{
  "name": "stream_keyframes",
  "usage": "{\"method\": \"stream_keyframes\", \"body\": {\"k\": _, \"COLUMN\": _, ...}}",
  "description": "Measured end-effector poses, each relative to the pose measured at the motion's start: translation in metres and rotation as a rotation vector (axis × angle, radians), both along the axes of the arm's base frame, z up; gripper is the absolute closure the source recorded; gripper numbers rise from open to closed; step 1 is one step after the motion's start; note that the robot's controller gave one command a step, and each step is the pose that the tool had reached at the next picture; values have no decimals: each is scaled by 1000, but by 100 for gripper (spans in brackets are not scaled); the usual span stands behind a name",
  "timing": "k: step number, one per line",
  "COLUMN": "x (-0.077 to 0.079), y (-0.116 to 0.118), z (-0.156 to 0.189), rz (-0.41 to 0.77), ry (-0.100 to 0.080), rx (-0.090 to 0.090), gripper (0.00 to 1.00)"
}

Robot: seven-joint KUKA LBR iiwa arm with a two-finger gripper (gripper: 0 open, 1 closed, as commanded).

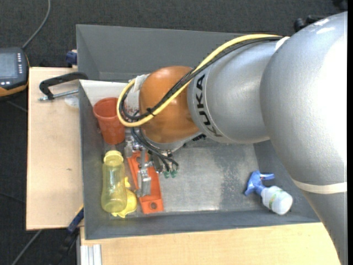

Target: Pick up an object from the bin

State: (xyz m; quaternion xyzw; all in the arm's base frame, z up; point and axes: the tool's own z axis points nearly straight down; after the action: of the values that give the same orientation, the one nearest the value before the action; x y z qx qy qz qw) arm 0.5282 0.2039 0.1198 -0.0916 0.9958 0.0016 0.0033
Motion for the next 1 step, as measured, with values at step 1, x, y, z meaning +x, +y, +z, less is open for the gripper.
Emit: {"method": "stream_keyframes", "body": {"k": 1, "x": -15, "y": -26, "z": -37, "rz": 66, "ry": 1, "rx": 2, "gripper": 0}}
